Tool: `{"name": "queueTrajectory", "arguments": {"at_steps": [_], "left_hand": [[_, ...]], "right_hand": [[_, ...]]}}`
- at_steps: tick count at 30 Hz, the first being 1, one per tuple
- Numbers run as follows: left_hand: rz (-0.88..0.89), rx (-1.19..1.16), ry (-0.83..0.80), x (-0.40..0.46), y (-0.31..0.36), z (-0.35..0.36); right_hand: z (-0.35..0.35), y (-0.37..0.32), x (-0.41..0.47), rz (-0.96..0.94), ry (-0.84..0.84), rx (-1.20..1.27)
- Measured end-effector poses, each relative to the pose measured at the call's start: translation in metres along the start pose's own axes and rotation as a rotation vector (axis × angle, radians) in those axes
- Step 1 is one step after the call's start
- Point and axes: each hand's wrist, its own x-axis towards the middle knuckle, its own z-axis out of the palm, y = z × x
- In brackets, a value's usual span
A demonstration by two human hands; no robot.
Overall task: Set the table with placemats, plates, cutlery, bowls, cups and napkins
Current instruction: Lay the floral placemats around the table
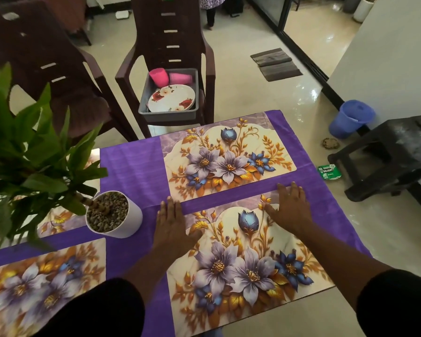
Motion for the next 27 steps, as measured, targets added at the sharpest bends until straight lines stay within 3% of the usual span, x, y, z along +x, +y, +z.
{"name": "queueTrajectory", "arguments": {"at_steps": [6,9,14,17,20,27], "left_hand": [[-0.007,0.021,-0.033,0.004,0.003,-0.007],[0.037,0.028,0.044,-0.003,0.009,-0.005],[0.371,0.084,0.197,-0.035,0.027,0.005],[0.609,0.109,0.144,-0.068,0.045,0.025],[0.741,0.14,0.096,-0.099,0.063,0.041],[0.695,0.308,-0.1,-0.128,0.067,0.054]], "right_hand": [[-0.007,-0.003,0.006,0.002,-0.057,0.03],[-0.009,-0.001,0.006,-0.019,-0.07,0.067],[-0.014,-0.011,-0.013,-0.213,0.052,-0.106],[-0.015,-0.016,-0.04,-0.342,0.032,-0.186],[-0.01,-0.012,-0.073,-0.462,0.001,-0.218],[0.009,0.008,-0.144,-0.696,-0.161,-0.215]]}}
